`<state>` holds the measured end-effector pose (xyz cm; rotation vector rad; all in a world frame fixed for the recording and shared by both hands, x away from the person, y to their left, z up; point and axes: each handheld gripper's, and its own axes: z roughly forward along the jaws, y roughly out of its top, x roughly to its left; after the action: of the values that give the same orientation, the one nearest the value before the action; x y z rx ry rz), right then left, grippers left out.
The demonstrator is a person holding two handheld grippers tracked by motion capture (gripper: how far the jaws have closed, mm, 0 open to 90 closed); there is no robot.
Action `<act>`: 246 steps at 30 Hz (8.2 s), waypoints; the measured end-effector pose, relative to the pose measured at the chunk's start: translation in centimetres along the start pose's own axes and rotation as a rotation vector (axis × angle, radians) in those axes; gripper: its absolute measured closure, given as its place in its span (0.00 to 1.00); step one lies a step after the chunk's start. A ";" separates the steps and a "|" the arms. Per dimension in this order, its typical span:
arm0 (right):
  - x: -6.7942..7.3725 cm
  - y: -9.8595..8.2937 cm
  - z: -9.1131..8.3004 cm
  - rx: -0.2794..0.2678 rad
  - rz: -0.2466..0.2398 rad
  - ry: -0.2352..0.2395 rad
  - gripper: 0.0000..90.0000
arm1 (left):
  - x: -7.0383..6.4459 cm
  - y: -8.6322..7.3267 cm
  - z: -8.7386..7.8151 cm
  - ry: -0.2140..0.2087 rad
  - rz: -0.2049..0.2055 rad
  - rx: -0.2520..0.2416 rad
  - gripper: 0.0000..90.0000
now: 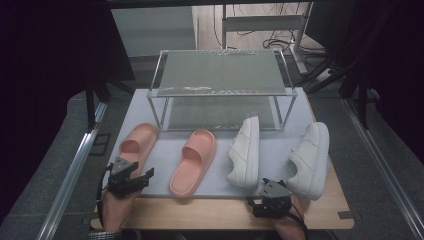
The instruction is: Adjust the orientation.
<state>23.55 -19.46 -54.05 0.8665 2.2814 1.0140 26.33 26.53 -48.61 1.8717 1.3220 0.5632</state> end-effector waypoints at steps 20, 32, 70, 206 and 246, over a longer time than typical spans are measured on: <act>0.1 0.0 0.0 0.003 -0.006 -0.005 0.16 | 3.0 2.4 1.1 0.043 -0.025 0.015 0.64; 0.1 0.0 0.1 0.005 -0.015 -0.009 0.16 | 3.8 3.4 2.3 0.046 -0.020 0.039 0.71; 0.2 0.0 0.1 0.008 -0.032 -0.017 0.16 | 4.4 4.6 4.9 0.085 -0.049 0.087 0.95; 0.3 0.0 0.1 0.010 -0.038 -0.016 0.16 | -4.0 10.7 9.0 -0.031 0.113 -0.033 0.95; 0.2 -0.1 0.1 0.009 -0.045 -0.011 0.16 | -3.1 12.7 15.0 0.041 0.064 0.000 0.95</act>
<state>23.43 -19.32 -54.17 0.8184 2.2877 0.9770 43.51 16.54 -47.60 1.9173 1.2926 0.6372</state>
